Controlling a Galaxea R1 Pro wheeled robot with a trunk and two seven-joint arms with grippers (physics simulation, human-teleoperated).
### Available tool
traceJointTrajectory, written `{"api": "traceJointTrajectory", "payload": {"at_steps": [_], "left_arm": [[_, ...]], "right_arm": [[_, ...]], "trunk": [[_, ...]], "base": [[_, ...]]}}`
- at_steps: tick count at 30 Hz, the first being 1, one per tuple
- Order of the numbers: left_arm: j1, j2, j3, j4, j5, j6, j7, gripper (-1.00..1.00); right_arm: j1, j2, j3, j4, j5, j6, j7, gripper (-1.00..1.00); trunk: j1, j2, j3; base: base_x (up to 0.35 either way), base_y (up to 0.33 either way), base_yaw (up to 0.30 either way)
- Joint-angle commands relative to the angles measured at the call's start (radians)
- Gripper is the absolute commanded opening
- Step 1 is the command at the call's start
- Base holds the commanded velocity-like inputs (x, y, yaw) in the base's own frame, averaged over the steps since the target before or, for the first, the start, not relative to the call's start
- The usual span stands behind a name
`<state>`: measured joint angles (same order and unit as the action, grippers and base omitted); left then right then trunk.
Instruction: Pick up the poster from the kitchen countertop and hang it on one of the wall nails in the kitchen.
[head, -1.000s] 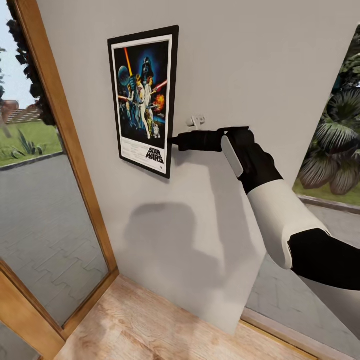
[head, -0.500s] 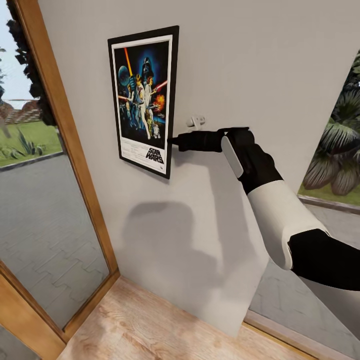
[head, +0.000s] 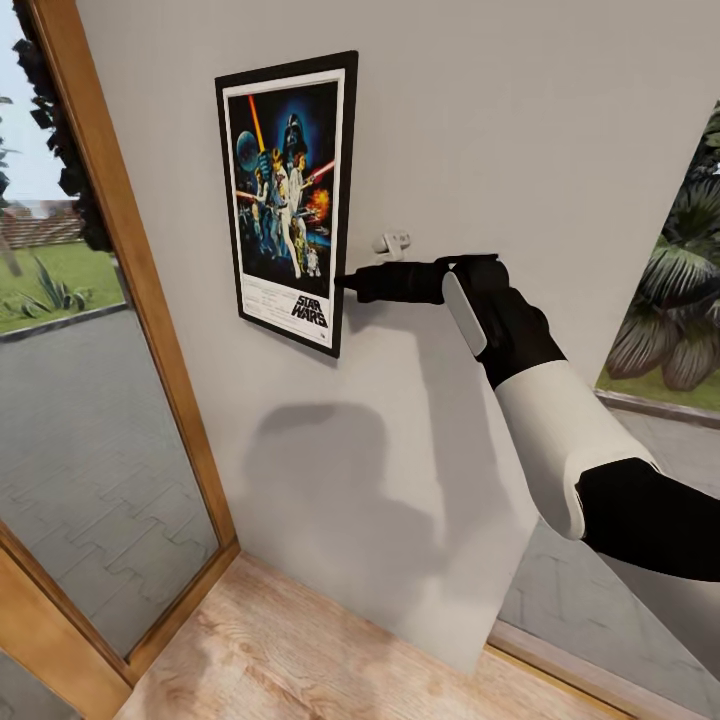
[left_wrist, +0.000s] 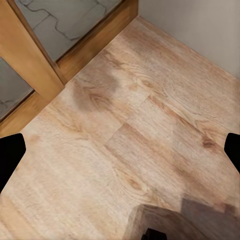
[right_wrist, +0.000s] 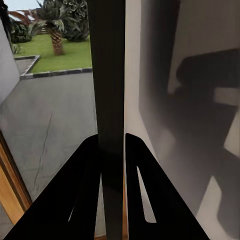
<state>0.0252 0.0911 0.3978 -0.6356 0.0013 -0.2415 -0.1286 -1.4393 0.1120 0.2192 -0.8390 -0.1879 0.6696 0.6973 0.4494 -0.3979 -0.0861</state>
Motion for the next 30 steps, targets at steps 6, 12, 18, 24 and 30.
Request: {"api": "traceJointTrajectory", "payload": {"at_steps": [6,12,18,24,30], "left_arm": [[0.0,-0.001,0.004,-0.001,0.0,-0.001,-0.008,1.0],[0.0,-0.001,0.004,-0.001,0.0,-0.001,-0.008,1.0],[0.0,-0.001,0.004,-0.001,0.0,-0.001,-0.008,1.0],[0.0,-0.001,0.004,-0.001,0.0,-0.001,-0.007,1.0],[0.0,-0.001,0.004,-0.001,0.0,-0.001,-0.007,1.0]], "right_arm": [[-0.001,0.0,0.0,0.0,-0.01,0.008,-0.001,-1.0],[-0.001,0.0,0.0,0.0,-0.01,0.008,-0.001,-1.0],[-0.001,0.0,0.0,0.001,-0.01,0.008,-0.001,-1.0],[-0.001,0.0,0.0,0.001,-0.01,0.008,-0.001,-1.0],[-0.001,0.0,0.0,0.001,-0.009,0.009,-0.002,-1.0]], "trunk": [[0.001,-0.002,-0.002],[0.001,-0.002,-0.002],[0.001,-0.002,-0.002],[0.001,-0.002,-0.002],[0.001,-0.002,-0.002]], "base": [[0.0,0.0,0.0],[0.0,0.0,0.0],[0.0,0.0,0.0],[0.0,0.0,0.0],[0.0,0.0,0.0]]}}
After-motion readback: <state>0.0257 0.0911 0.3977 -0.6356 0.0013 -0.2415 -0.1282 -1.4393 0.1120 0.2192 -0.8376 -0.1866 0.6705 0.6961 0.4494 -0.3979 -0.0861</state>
